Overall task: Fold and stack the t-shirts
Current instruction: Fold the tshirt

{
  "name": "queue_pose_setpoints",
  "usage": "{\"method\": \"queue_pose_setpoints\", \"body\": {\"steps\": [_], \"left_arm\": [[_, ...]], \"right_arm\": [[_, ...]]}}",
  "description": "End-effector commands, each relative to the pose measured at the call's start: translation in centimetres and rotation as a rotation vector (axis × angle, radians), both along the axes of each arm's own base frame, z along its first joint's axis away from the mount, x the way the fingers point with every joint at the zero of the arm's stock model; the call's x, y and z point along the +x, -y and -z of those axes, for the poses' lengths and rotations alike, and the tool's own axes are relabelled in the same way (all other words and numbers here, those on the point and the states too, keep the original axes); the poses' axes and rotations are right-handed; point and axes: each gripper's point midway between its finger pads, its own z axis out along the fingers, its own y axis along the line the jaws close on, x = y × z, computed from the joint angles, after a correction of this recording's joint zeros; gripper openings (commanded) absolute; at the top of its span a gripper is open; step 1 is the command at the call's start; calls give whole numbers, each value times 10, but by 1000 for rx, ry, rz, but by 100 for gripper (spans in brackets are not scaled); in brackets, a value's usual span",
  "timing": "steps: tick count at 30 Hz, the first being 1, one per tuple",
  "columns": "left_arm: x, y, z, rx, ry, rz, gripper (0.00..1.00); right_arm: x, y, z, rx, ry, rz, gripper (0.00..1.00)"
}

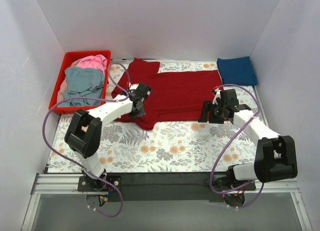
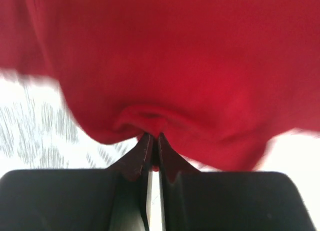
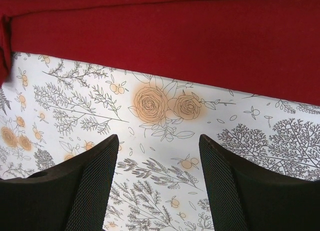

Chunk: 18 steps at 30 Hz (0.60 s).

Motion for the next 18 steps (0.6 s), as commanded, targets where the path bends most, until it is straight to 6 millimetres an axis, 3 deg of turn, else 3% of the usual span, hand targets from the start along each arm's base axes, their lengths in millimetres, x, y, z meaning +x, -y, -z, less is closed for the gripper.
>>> {"method": "queue_pose_setpoints", "body": {"steps": [1, 2, 5, 6, 8, 9, 14, 18], "left_arm": [[71, 2, -51, 42, 212, 12, 0], [97, 4, -74, 19, 276, -10, 0], [134, 2, -78, 35, 307, -5, 0], [154, 9, -93, 16, 360, -1, 0], [175, 14, -85, 25, 372, 32, 0], [187, 20, -95, 11, 408, 40, 0], [223, 37, -90, 6, 462, 94, 0], [239, 50, -92, -21, 502, 134, 0]], "right_arm": [[9, -5, -12, 5, 53, -44, 72], [10, -5, -15, 4, 58, -48, 72], [10, -5, -21, 1, 70, -51, 72], [11, -4, -22, -4, 73, -51, 72], [12, -3, -25, -11, 82, -49, 72], [12, -2, -27, -14, 84, -52, 72], [10, 2, -27, -36, 84, -50, 72], [9, 4, -23, -50, 73, -43, 72]]}}
